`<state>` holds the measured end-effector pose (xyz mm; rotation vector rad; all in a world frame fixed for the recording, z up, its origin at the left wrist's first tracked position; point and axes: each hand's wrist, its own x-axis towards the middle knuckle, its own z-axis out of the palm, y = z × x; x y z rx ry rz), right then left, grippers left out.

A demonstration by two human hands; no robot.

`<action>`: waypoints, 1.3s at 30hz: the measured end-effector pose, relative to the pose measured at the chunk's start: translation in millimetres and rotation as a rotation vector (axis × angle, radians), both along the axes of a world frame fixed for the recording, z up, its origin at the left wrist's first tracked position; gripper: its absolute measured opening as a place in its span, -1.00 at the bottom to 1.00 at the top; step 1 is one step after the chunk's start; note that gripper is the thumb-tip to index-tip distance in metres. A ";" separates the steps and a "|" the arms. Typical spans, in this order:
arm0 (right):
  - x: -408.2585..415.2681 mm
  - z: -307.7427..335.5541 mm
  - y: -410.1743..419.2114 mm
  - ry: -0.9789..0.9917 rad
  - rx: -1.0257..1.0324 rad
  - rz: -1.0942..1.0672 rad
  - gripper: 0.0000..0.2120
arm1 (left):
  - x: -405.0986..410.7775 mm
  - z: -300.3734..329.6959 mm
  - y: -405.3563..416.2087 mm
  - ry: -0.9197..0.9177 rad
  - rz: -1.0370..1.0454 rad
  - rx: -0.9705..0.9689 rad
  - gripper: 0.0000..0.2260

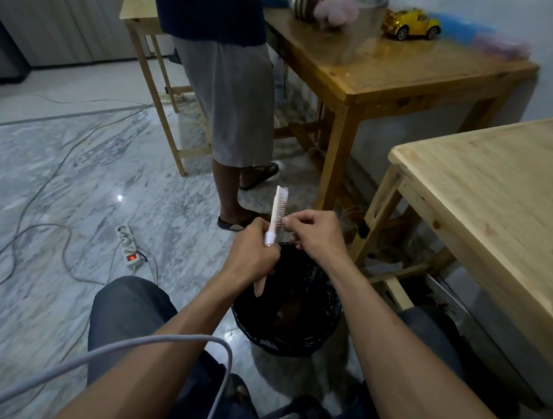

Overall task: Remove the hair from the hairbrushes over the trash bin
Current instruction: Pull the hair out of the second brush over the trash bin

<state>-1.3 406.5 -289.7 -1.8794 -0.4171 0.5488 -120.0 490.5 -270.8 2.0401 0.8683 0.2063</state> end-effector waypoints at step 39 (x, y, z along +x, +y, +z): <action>18.3 -10.1 -5.6 0.243 0.146 -0.116 -0.82 | 10.5 -17.2 9.2 -0.100 0.019 -0.099 -0.90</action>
